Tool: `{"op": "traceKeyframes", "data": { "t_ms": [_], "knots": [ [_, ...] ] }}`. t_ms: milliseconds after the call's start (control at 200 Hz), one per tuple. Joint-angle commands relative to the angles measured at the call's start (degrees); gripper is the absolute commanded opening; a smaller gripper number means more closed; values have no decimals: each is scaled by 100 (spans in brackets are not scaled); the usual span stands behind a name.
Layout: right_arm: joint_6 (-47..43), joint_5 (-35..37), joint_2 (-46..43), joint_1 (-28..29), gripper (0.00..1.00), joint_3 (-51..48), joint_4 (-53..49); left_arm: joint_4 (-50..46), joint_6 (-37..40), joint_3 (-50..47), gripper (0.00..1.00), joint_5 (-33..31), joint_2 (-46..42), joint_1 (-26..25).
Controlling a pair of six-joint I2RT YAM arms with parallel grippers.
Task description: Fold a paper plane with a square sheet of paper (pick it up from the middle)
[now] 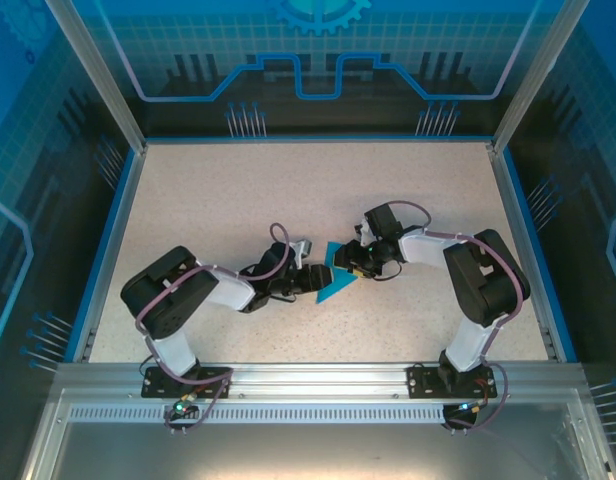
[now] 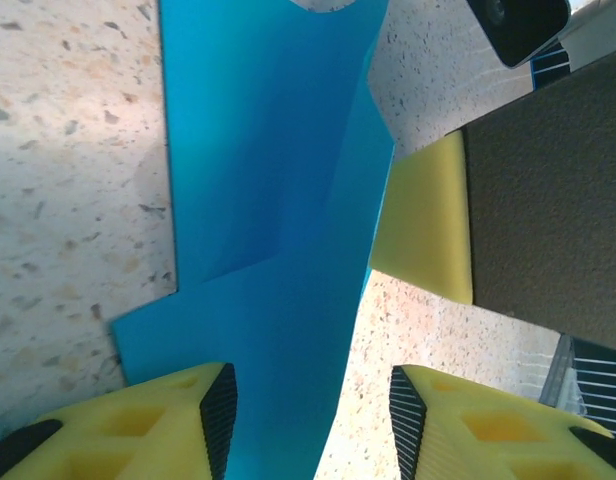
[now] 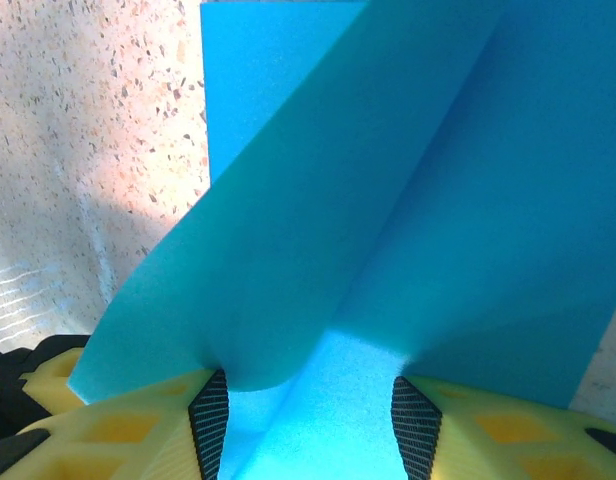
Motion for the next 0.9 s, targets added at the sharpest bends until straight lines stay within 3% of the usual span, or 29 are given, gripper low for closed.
{"op": "traceKeyframes", "data": {
  "t_ms": [0,390,895],
  "knots": [
    [-102,923,606,118,53,-297,-539,-39,-5,214,44,245,214,13],
    [-85,939,650,121,52,-295,-571,-231,300,592,27,615,515,0],
    [-111,1080,677,124,52,-288,-749,-450,463,387,35,528,94,36]
  ]
}}
